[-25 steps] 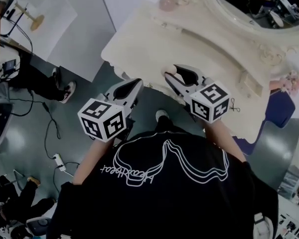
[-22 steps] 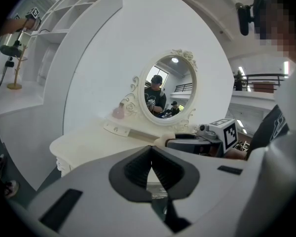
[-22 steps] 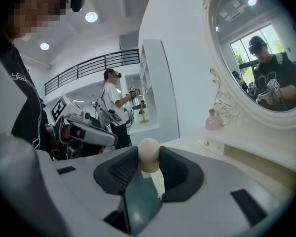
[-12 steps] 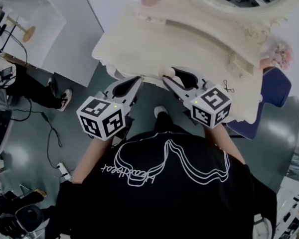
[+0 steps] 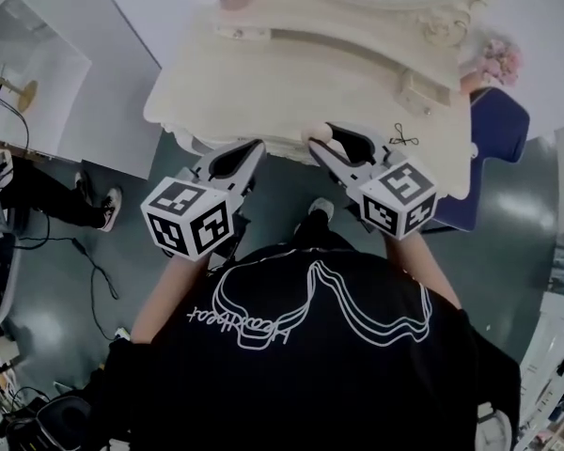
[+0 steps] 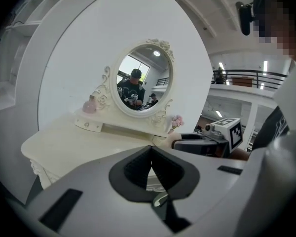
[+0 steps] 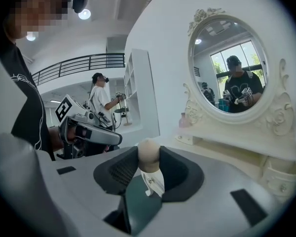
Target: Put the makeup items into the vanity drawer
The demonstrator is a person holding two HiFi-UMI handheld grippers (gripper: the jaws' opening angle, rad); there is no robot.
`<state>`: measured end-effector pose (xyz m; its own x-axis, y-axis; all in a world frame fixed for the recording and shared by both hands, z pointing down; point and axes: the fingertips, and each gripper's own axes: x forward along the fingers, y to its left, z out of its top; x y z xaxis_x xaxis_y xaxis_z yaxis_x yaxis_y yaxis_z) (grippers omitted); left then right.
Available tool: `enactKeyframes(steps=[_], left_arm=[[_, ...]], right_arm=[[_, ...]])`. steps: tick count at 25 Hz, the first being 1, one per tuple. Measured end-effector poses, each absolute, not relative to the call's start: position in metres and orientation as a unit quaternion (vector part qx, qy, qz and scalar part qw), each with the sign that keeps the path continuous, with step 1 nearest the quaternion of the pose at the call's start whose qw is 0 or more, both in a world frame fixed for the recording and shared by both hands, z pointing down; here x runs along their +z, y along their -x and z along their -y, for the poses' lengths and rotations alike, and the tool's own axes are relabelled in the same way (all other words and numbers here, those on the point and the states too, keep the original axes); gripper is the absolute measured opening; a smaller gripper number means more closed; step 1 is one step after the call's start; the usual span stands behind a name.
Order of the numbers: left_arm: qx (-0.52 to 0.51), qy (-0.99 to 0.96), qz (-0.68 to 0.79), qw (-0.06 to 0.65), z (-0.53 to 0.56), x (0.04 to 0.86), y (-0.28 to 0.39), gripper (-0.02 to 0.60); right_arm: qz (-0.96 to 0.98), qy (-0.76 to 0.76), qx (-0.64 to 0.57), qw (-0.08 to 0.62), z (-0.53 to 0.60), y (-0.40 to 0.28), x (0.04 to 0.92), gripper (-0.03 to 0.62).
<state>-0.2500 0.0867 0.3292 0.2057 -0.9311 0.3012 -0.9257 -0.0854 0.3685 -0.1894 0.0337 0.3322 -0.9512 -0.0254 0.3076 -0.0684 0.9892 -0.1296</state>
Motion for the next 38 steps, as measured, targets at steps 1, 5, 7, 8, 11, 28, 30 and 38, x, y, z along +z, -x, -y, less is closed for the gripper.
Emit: enactKeyframes(steps=[1,5,7,8,11,28,30,38], left_arm=[[-0.002,-0.741,0.624,0.246,-0.083,0.330,0.245,0.002],[0.011,-0.760,0.601,0.247,-0.065,0.330,0.230,0.002],[0.016,-0.770,0.588,0.247,-0.053,0.330,0.221,0.002],[0.018,-0.775,0.581,0.247,-0.047,0.331,0.216,0.002],[0.026,-0.787,0.564,0.248,-0.027,0.332,0.201,0.002],[0.064,-0.828,0.484,0.275,0.090,0.352,0.123,0.002],[0.067,-0.825,0.485,0.281,0.102,0.356,0.121,0.002],[0.079,-0.815,0.491,0.297,0.148,0.366,0.112,0.002]], right_arm=[[0.985,-0.031,0.071,0.154,-0.031,0.185,0.332,0.137],[0.984,-0.066,0.082,0.146,-0.013,0.164,0.331,0.138],[0.982,-0.086,0.090,0.142,-0.003,0.151,0.331,0.137],[0.981,-0.095,0.094,0.141,0.003,0.144,0.332,0.137],[0.978,-0.119,0.102,0.141,0.019,0.123,0.336,0.137],[0.955,-0.227,0.124,0.148,0.153,0.032,0.343,0.138],[0.952,-0.234,0.129,0.147,0.171,0.027,0.345,0.138],[0.948,-0.242,0.139,0.154,0.243,0.014,0.357,0.140]])
